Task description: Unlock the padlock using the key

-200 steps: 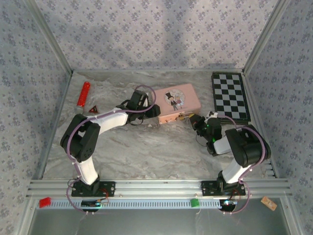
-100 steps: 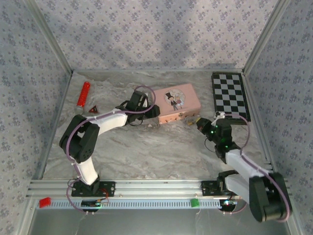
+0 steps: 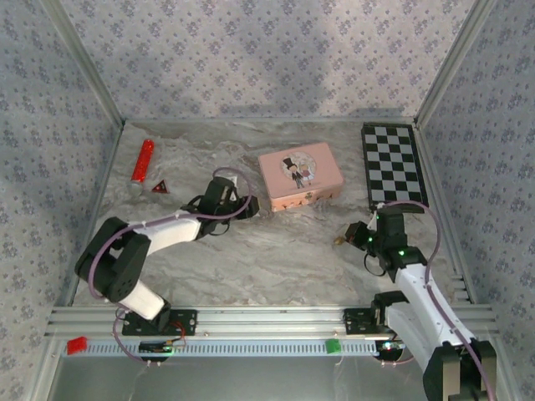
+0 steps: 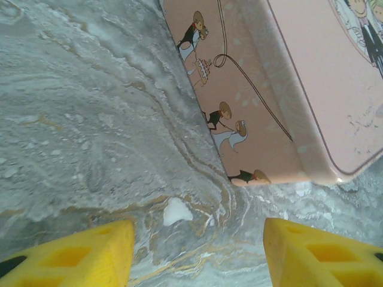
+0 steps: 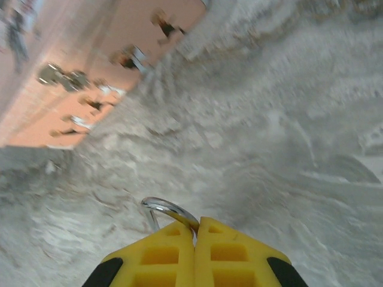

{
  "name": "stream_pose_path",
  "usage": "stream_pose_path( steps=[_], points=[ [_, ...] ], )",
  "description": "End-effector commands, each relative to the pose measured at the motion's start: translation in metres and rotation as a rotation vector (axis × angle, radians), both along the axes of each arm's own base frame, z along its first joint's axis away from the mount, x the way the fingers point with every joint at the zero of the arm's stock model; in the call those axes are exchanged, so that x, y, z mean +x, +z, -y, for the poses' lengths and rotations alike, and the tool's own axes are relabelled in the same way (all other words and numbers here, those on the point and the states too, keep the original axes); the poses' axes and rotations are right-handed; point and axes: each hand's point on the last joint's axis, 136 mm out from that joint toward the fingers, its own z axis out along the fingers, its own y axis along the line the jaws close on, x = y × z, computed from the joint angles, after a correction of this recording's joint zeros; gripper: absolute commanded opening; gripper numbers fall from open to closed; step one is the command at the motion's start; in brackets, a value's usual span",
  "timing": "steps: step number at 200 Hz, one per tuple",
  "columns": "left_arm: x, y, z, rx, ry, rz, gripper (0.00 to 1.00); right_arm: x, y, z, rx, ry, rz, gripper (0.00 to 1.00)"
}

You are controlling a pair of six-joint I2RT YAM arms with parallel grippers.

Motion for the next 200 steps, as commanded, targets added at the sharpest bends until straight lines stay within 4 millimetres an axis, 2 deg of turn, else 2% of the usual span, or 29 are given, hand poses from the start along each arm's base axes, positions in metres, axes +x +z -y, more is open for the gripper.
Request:
stream_pose_path(
  steps=[1, 106, 152, 178, 200],
  points=[
    [0.006, 0.027, -0.004, -0.016, 0.017, 0.122, 0.6, -0.001, -0.002, 0.0, -0.037, 0.041, -0.046, 0.0],
    [-0.003, 0.021, -0.02, 0.026, 0.04, 0.124, 0.6, 0.05, -0.016, 0.006, -0.038, 0.004, -0.013, 0.0],
    [-0.004, 0.024, -0.029, 0.031, 0.064, 0.137, 0.6, 0.057, -0.029, 0.01, -0.052, 0.016, -0.039, 0.0],
    [-0.004, 0.026, -0.033, 0.029, 0.074, 0.144, 0.6, 0.057, -0.032, 0.014, -0.059, 0.006, -0.058, 0.13],
    [-0.003, 0.029, -0.037, 0.032, 0.078, 0.151, 0.61, 0.057, -0.027, 0.018, -0.071, -0.004, -0.032, 0.28]
  ],
)
